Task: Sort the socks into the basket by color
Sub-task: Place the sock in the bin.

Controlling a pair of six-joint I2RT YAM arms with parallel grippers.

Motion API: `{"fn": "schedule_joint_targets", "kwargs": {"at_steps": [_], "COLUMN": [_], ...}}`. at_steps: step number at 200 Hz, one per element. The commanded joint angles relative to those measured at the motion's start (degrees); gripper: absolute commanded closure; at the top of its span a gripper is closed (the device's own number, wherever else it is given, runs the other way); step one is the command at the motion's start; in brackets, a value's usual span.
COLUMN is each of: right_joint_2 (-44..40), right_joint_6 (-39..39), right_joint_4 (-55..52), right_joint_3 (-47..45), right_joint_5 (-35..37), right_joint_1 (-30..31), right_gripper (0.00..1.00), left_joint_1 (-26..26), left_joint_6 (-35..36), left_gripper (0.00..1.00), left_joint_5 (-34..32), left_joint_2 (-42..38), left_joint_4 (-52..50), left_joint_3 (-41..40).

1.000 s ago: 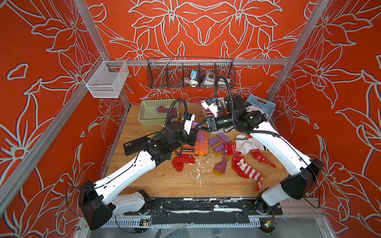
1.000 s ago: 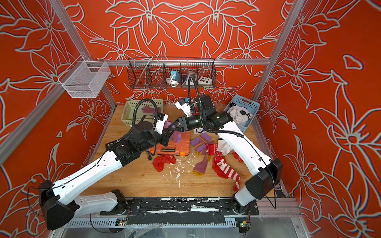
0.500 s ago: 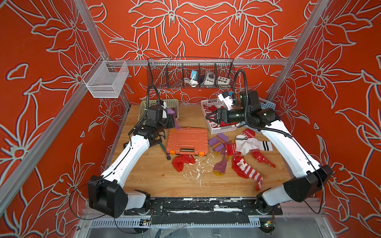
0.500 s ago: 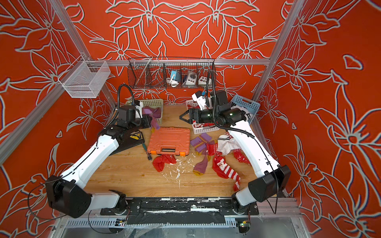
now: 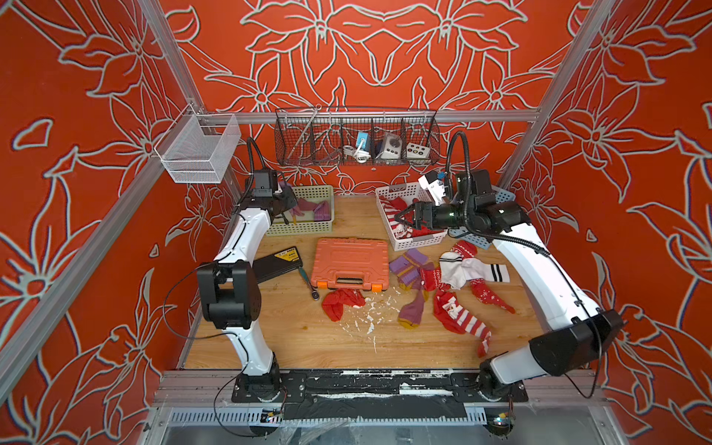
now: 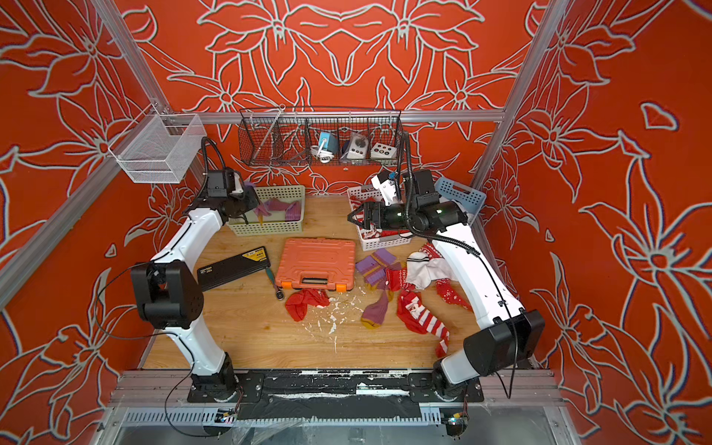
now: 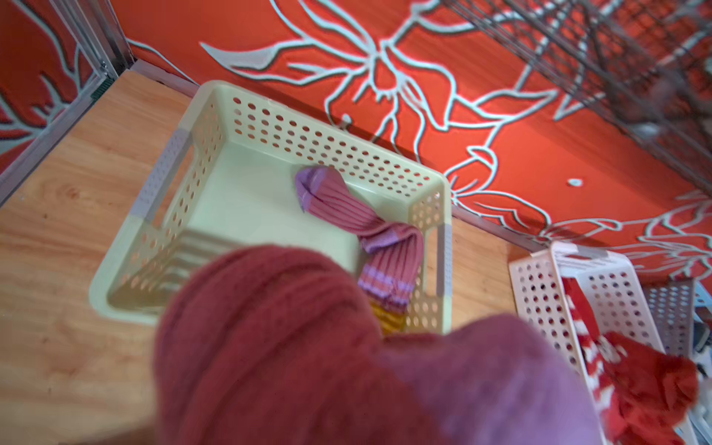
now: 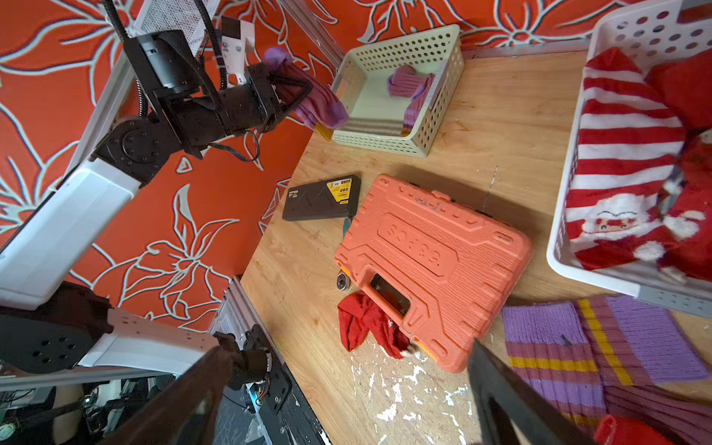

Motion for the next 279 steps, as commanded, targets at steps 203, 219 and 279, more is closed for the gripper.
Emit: {"fn": "schedule_joint_targets", "kwargs": {"at_steps": [203,219,279], "right_joint_2": [9.81,9.54,7.96], "right_joint_6": [-2.2,-1.98,-0.53], "right_joint_4": [-3.46,-3.14,0.31], "right_joint_3": [6.68,6.2,2.43], "right_joint_5": [-1.66,-1.77,-2.51], "right_joint_1": [-6.46,-6.43,-6.28], "right_gripper": [0.02,0.02,0.02], "left_joint_1": [3.27,3.27,3.18], "left_joint_6": [1.46,1.31,0.09], "left_gripper": [0.47,0.47,0.47], "left_joint_5": [0.99,0.65,3.35], "left_joint_2": [22.37,20.11,17.94], "left_joint_4": [-3.69,-2.54,5.48], "left_joint_3": [23.53,20.78,14.17]}}
